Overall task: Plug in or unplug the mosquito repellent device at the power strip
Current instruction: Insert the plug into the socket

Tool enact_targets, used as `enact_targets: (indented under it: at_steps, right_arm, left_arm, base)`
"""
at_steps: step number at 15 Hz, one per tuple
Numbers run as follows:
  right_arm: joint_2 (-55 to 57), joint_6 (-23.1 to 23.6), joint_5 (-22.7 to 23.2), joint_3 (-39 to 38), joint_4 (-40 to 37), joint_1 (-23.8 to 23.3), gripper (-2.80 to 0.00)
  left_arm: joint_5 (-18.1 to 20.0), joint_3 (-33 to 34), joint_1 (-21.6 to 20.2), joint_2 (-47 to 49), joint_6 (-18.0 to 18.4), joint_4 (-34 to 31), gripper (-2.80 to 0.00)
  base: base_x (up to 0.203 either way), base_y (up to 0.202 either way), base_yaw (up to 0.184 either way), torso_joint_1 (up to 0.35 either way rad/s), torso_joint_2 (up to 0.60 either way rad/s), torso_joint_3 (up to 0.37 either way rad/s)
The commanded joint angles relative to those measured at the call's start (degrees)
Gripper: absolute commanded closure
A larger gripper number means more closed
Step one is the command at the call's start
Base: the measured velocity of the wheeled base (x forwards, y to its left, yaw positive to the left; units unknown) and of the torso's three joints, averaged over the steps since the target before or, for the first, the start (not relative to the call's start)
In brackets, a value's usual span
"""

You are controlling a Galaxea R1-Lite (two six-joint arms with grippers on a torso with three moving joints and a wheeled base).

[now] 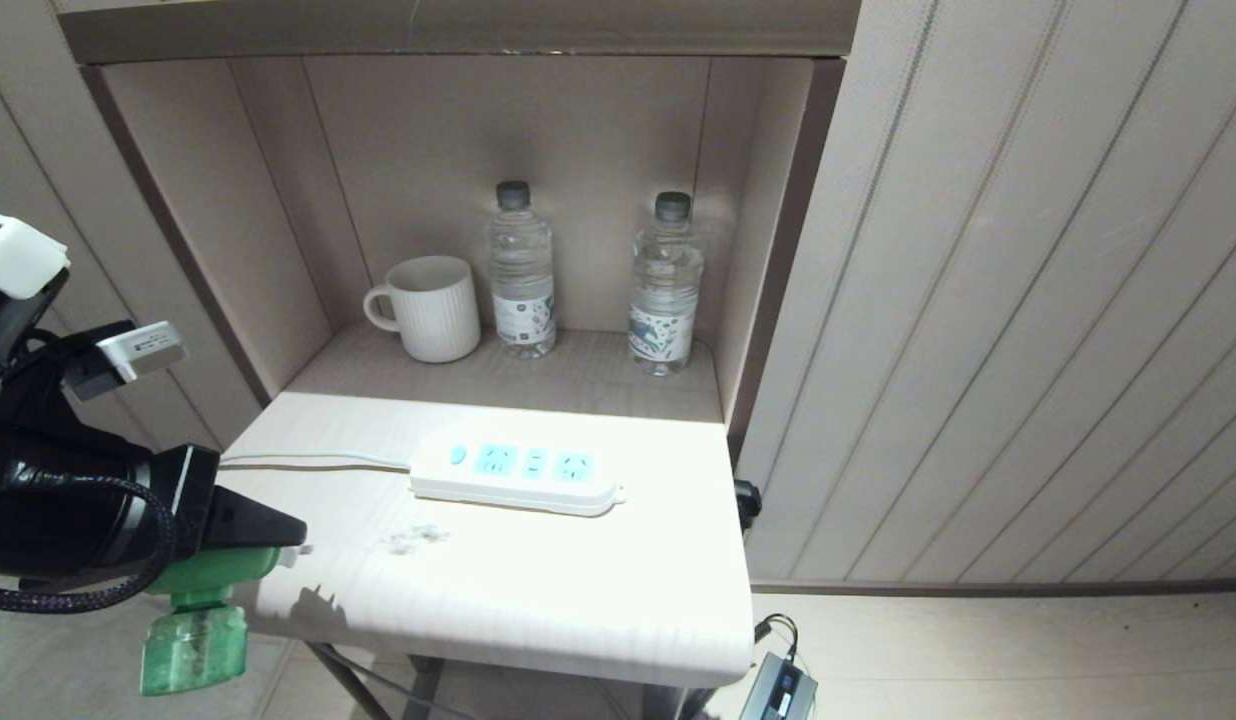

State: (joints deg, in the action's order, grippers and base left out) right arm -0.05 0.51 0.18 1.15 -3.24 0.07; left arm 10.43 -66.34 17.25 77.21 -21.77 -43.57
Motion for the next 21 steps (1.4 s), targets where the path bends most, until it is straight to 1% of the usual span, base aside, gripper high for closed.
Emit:
enact_targets:
  at_steps: [1,4,8,12,13,16,17,20,21]
  right_arm:
    - [0.0,0.0,0.0,0.0,0.0,0.0,0.0]
    - [0.0,0.0,0.0,0.0,0.0,0.0,0.0]
    - [0.0,0.0,0.0,0.0,0.0,0.0,0.0]
    - [0.0,0.0,0.0,0.0,0.0,0.0,0.0]
    - [0.0,0.0,0.0,0.0,0.0,0.0,0.0]
    - [0.0,0.0,0.0,0.0,0.0,0.0,0.0]
    - [0.0,0.0,0.0,0.0,0.0,0.0,0.0]
    - [0.0,0.0,0.0,0.0,0.0,0.0,0.0]
    - [0.0,0.0,0.0,0.0,0.0,0.0,0.0]
  left_arm:
    - [2.2,0.2,-0.7,1.4,0.2,-0.3,0.0]
    - [5.3,1.5,-0.8,1.4,0.5,-0.3,0.0]
    - [5.4,1.3,-1.2,-1.1,0.0,-0.3,0.0]
    - [4.5,1.4,-1.2,-5.3,0.0,-0.7,0.0]
    - [3.6,1.9,-1.2,-6.9,0.2,-1.0,0.0]
    - [-2.9,3.4,-1.3,-9.6,0.4,-1.8,0.0]
    - [-3.2,3.5,-1.3,-9.3,0.2,-1.8,0.0]
    - [-6.7,3.2,-1.9,-8.7,0.9,-2.1,0.0]
    - [-6.9,3.1,-1.9,-8.8,1.0,-2.3,0.0]
  base:
    - [0.0,0.0,0.0,0.0,0.0,0.0]
    - [0.0,0.0,0.0,0.0,0.0,0.0]
    - [0.0,0.0,0.0,0.0,0.0,0.0]
    - [0.0,0.0,0.0,0.0,0.0,0.0]
    - [0.0,0.0,0.0,0.0,0.0,0.0]
    - [0.0,0.0,0.0,0.0,0.0,0.0]
    - [0.0,0.0,0.0,0.0,0.0,0.0]
    - [0.0,0.0,0.0,0.0,0.0,0.0]
    - [0.0,0.0,0.0,0.0,0.0,0.0]
